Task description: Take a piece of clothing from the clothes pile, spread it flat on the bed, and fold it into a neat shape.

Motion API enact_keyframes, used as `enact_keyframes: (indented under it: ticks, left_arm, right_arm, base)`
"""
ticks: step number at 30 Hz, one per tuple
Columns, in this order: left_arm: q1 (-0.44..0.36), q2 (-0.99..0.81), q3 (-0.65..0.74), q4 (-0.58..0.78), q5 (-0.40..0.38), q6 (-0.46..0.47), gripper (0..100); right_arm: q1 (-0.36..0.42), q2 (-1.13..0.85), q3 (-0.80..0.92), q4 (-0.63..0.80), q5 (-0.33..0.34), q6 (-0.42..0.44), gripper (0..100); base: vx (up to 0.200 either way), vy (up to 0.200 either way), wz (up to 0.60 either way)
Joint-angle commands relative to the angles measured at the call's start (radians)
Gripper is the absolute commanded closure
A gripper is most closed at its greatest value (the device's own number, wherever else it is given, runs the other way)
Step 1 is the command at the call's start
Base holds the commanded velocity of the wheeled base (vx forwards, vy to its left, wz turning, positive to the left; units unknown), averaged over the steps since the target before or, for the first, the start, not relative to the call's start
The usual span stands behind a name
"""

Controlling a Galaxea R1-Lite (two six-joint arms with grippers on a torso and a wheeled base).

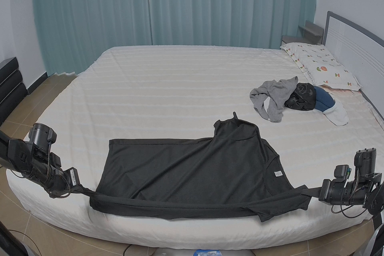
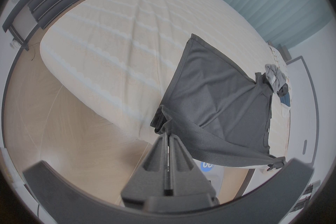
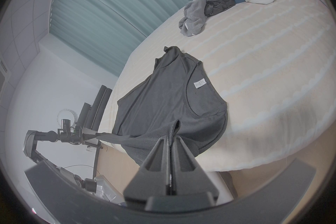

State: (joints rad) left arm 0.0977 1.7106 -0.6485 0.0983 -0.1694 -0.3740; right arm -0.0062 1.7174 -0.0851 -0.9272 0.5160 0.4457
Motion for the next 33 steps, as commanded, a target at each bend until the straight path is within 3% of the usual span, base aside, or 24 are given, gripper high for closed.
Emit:
enact_keyframes:
  ticks: [1, 10, 16, 21, 27, 33]
  left_arm:
    - [0.001, -0.013, 0.003, 0.029, 0.001, 0.033, 100]
    - [0.002, -0.017, 0.004, 0.084, 0.001, 0.081, 100]
    - [0.005, 0.053, -0.039, 0.081, -0.010, 0.089, 100]
    - [0.005, 0.099, -0.089, 0.080, -0.021, 0.057, 100]
    - [0.001, 0.208, -0.198, 0.078, -0.042, -0.017, 100]
    - [-0.001, 0.308, -0.269, 0.078, -0.044, -0.029, 100]
  right_arm:
    - [-0.011, 0.002, 0.027, -0.001, 0.001, -0.018, 100]
    - [-0.012, -0.001, 0.065, 0.002, 0.001, -0.068, 100]
    - [-0.006, 0.097, -0.044, 0.005, -0.008, -0.062, 100]
    - [-0.005, 0.191, -0.133, 0.011, -0.019, -0.061, 100]
    - [0.026, 0.332, -0.263, 0.013, -0.077, -0.061, 100]
    - [0.031, 0.421, -0.357, 0.011, -0.079, -0.061, 100]
  base:
    - [0.000, 0.000, 0.00]
    - [0.000, 0.000, 0.00]
    - [0.000, 0.000, 0.00]
    - [0.000, 0.000, 0.00]
    - [0.000, 0.000, 0.00]
    - [0.000, 0.000, 0.00]
